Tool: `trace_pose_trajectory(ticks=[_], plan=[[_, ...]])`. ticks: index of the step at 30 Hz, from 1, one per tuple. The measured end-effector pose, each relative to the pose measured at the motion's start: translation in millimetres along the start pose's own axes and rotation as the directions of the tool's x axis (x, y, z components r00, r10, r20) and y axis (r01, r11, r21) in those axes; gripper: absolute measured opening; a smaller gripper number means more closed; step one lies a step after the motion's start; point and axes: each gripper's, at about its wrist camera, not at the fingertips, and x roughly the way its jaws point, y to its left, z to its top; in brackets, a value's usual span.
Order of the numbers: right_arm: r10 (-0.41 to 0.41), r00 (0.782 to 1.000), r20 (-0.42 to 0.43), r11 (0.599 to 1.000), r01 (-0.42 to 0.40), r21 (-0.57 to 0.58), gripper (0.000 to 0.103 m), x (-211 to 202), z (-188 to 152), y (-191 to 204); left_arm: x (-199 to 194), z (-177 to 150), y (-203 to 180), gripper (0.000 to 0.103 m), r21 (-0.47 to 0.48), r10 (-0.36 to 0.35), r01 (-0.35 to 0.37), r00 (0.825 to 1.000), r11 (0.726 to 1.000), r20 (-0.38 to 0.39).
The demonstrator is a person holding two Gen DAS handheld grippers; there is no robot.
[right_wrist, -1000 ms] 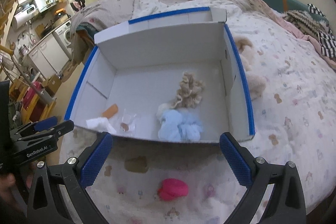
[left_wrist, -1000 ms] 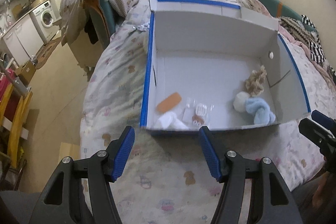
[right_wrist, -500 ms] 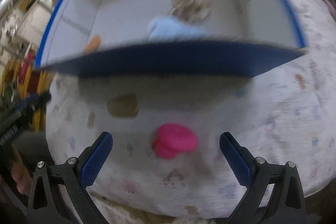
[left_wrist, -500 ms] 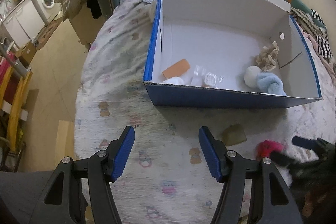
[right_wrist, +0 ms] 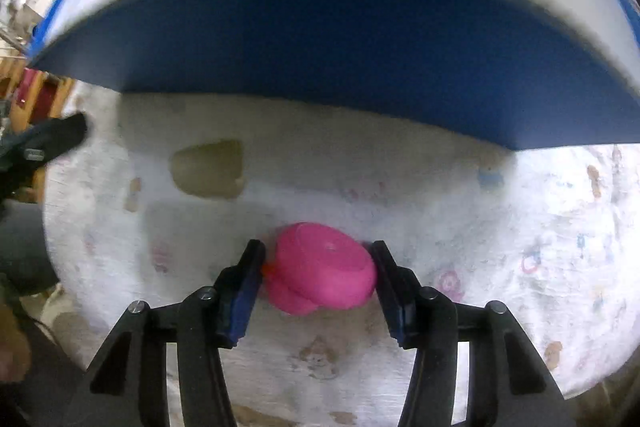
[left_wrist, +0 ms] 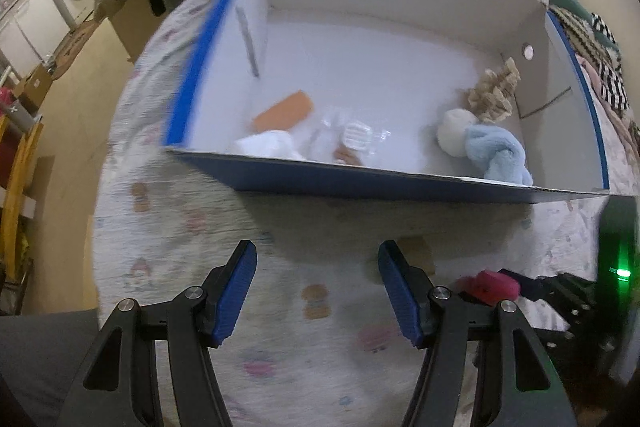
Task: Organize soft objects
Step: 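Grasp the pink rubber duck with the right tool, then lift the pink duck with the right tool while the left tool grasps a beige translucent pad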
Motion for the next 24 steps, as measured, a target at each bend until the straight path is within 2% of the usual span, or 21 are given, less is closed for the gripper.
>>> trace_pose_trajectory(ticks=[5, 9, 11, 12, 13, 16, 18, 21, 24], plan=[[0.009, 0.997, 0.081, 0.994, -0.018, 0.112, 0.057, -26.3, -8.1, -28.6, 34.4, 2.8, -25.4, 0.06, 0.02, -0.05, 0.051, 0.997, 0.998, -0.061], [0.015, 0.995, 0.104, 0.981, -0.035, 0.193, 0.057, -34.2, -15.4, -53.2, 59.8, 4.6, -37.9, 0.058, 0.04, -0.082, 0.087, 0.989, 0.995, -0.121], [0.018, 0.995, 0.103, 0.978, -0.039, 0.206, 0.056, -35.0, -14.7, -59.6, 70.5, 6.0, -38.1, 0.043, 0.021, -0.084, 0.088, 0.986, 0.996, -0.145], [0.018, 0.995, 0.101, 0.978, -0.039, 0.207, 0.056, -35.6, -14.7, -61.0, 75.6, 6.8, -37.5, 0.032, 0.0, -0.113, 0.114, 0.981, 0.993, -0.158], [0.018, 0.995, 0.099, 0.978, -0.038, 0.207, 0.056, -34.7, -14.8, -60.6, 76.8, 7.5, -37.8, 0.025, -0.008, -0.13, 0.13, 0.979, 0.991, -0.158], [0.024, 0.995, 0.096, 0.977, -0.043, 0.208, 0.056, -32.1, -6.2, -65.6, 76.3, 9.2, -45.3, 0.012, 0.02, -0.147, 0.152, 0.975, 0.988, -0.17], [0.026, 0.995, 0.1, 0.978, -0.046, 0.206, 0.056, -32.6, -4.2, -64.3, 75.2, 9.0, -46.4, 0.009, 0.038, -0.146, 0.155, 0.974, 0.987, -0.172], [0.031, 0.995, 0.099, 0.979, -0.05, 0.196, 0.056, -33.2, 0.2, -65.2, 73.6, 11.5, -39.9, 0.007, 0.012, -0.174, 0.179, 0.968, 0.984, -0.179], [0.036, 0.994, 0.101, 0.981, -0.054, 0.184, 0.056, -33.5, 0.9, -61.7, 64.4, 14.9, -32.6, 0.006, 0.004, -0.184, 0.186, 0.971, 0.982, -0.154]])
